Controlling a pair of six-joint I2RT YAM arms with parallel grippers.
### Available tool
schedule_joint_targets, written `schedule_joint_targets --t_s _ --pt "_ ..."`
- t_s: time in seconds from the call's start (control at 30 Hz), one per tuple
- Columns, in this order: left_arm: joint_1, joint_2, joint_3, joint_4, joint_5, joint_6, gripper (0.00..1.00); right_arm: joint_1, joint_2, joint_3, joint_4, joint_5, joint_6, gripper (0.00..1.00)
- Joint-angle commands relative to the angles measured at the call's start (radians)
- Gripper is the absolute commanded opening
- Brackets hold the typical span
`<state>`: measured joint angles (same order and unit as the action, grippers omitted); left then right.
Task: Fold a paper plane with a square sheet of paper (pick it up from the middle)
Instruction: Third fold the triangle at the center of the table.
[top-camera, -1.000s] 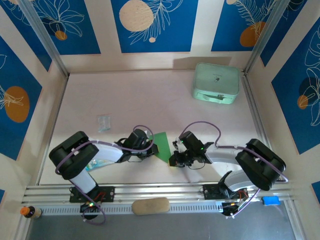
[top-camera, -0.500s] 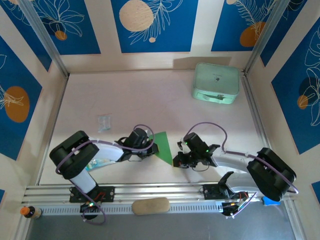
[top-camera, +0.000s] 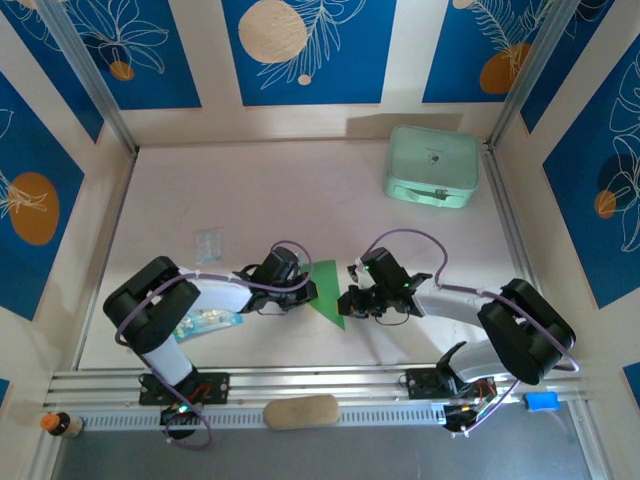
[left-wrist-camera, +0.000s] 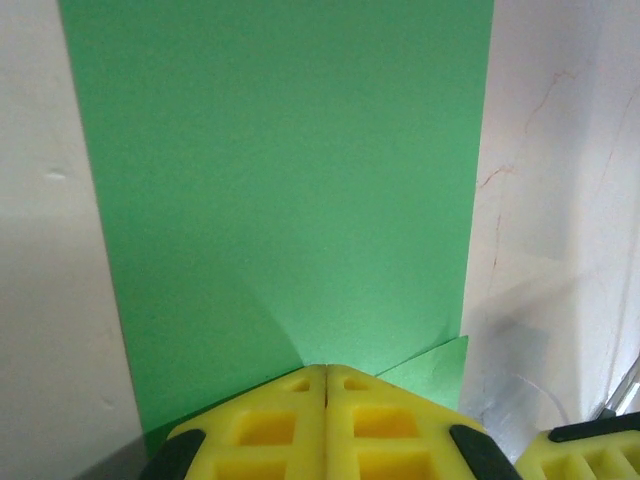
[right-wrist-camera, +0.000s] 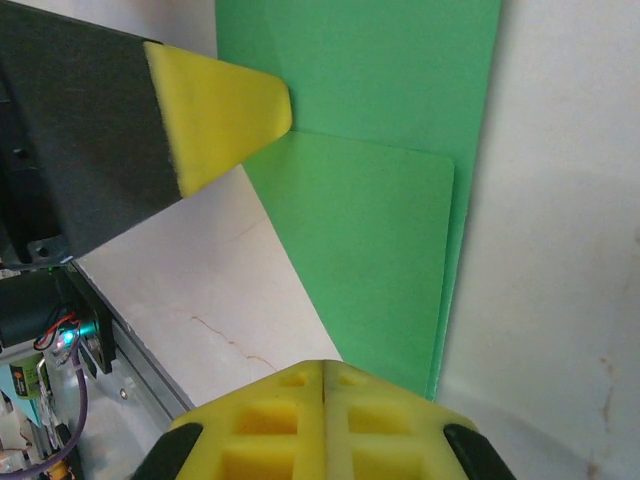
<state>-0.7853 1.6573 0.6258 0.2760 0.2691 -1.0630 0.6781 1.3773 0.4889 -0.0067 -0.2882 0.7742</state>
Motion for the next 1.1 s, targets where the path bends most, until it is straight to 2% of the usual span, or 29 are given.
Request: schedule_joint_targets --t_s 0.0,0.43,0.6,0.83,1.07 --pt "0.009 0.010 0.014 -0.034 -0.005 0.029 0.00 -0.005 0.018 0.017 0.020 -0.022 -0.012 0.01" --pt "0.012 -0.004 0.002 -0.027 -0.016 0.015 0.00 0.005 0.028 0.035 0.052 -0.043 -0.042 0.02" --pt "0.013 -0.005 -0.002 -0.028 -0.018 0.012 0.00 0.019 0.007 0.033 0.053 -0.001 -0.067 0.02" --pt "0.015 -0.010 -0.003 -0.031 -0.016 0.012 0.00 0.039 0.089 0.080 0.052 -0.049 -0.091 0.01" --pt "0.014 -0.020 -0.013 -0.024 -0.016 0.006 0.00 0.049 0.162 0.106 -0.001 -0.027 -0.095 0.00"
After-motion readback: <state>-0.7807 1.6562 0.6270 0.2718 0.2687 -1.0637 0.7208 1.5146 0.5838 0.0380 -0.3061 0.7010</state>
